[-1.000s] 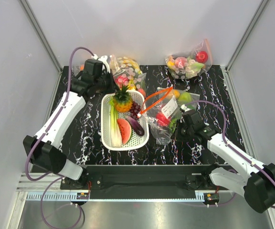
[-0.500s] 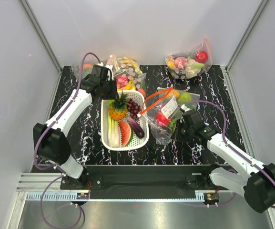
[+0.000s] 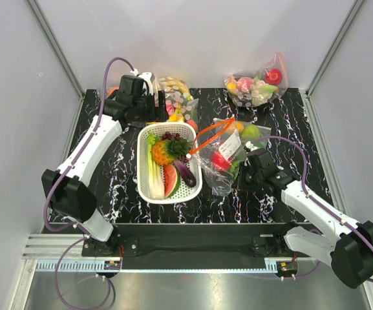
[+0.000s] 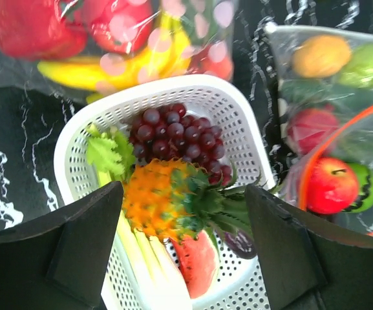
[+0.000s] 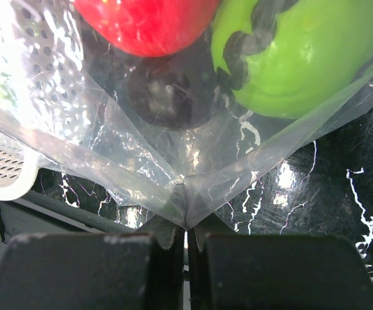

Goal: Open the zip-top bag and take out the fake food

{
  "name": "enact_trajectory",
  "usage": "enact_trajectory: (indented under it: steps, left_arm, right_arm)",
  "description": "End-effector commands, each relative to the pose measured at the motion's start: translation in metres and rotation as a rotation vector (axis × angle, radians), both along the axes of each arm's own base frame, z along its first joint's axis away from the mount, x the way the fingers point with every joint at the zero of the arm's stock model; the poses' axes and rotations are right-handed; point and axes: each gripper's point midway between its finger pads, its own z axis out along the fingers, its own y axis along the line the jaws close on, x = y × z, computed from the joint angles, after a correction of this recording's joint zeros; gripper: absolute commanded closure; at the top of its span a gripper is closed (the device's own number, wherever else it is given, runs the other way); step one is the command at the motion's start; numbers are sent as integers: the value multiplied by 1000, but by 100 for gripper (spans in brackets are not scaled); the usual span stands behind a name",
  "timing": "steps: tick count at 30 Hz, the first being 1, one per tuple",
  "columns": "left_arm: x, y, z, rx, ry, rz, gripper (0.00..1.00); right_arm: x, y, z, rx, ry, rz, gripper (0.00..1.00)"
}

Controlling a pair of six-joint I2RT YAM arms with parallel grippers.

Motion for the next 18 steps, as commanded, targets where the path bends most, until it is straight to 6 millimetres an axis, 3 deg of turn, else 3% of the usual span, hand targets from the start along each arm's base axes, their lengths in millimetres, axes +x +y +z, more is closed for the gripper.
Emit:
enact_trajectory:
  steps: [1,4,10,15,18]
  left_arm:
    - [2,-20,64,-100,-182,-77,18]
    - [-8,-55,71,-161,-194,-220,19]
    - [-28,-130,56,-242,-153,-459,21]
    - [-35,-164,46,-261,-123,-549,29]
    - [-36,-174,24,-240,-80,-563,32]
  right_arm:
    - [3,3,6,8,-23,5,100]
    - [4,4,6,11,-25,6,100]
    - [3,4,6,12,-22,4,100]
    - [2,3,7,13,-27,3,100]
    - [3,3,8,14,-29,1,100]
